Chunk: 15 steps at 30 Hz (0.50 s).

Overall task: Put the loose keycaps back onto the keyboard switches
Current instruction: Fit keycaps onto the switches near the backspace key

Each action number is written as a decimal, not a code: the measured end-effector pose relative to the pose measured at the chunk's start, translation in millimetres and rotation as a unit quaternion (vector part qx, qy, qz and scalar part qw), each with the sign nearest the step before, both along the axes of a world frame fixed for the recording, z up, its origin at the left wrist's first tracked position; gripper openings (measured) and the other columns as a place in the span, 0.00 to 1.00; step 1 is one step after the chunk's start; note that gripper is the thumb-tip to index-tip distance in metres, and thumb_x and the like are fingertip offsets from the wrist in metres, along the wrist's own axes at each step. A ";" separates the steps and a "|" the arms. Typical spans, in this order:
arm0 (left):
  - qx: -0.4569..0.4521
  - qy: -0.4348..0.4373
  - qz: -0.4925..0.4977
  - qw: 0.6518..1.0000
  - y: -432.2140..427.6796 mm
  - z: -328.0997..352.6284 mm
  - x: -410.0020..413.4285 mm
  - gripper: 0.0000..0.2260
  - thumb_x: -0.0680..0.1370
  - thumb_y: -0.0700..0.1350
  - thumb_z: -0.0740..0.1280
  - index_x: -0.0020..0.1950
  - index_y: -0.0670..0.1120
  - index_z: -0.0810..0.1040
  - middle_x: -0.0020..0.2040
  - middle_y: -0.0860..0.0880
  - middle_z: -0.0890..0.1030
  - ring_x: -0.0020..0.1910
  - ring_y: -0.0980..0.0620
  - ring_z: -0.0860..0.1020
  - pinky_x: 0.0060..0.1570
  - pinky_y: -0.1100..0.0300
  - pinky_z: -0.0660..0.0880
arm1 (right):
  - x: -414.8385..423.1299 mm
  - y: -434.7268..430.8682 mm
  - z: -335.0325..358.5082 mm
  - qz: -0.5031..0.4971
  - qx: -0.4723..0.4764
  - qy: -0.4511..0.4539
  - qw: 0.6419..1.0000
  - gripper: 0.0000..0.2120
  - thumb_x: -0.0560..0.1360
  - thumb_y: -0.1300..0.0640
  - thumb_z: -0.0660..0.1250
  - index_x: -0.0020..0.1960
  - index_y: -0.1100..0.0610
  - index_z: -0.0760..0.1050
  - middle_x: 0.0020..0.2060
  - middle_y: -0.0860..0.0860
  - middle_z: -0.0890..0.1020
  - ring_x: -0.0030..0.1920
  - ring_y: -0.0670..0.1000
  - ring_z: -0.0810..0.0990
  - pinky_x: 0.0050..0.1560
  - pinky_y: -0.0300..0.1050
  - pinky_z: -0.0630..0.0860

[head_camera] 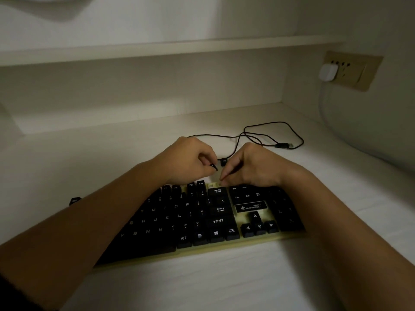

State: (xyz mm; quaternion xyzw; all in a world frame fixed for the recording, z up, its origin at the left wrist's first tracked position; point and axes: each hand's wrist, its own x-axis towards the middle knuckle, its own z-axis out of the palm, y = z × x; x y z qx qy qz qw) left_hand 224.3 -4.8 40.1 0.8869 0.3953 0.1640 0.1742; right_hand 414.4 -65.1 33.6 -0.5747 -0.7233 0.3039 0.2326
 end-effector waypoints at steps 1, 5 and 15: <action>-0.024 -0.012 -0.010 1.000 -3.2 0.3 -3.8 0.06 0.71 0.46 0.74 0.47 0.51 0.85 0.42 0.55 0.85 0.41 0.62 0.82 0.49 0.58 0.81 | -0.9 0.8 -1.8 0.001 -0.001 0.000 1.000 0.03 0.70 0.57 0.78 0.43 0.50 0.88 0.37 0.44 0.87 0.38 0.39 0.82 0.45 0.32 0.75; -0.084 -0.042 -0.041 0.995 -15.0 0.1 -17.9 0.05 0.73 0.43 0.74 0.47 0.48 0.86 0.40 0.54 0.86 0.40 0.60 0.83 0.49 0.59 0.81 | -4.0 1.7 -4.5 -0.004 -0.010 0.008 1.000 0.04 0.70 0.56 0.78 0.45 0.51 0.88 0.36 0.44 0.87 0.37 0.37 0.81 0.44 0.31 0.72; -0.080 -0.031 -0.046 0.995 -15.9 -2.5 -15.9 0.04 0.72 0.42 0.74 0.46 0.47 0.85 0.40 0.54 0.86 0.40 0.62 0.83 0.50 0.58 0.81 | -8.0 1.7 -5.7 -0.026 0.009 -0.018 0.999 0.04 0.68 0.54 0.79 0.42 0.52 0.88 0.32 0.43 0.85 0.32 0.35 0.79 0.35 0.25 0.69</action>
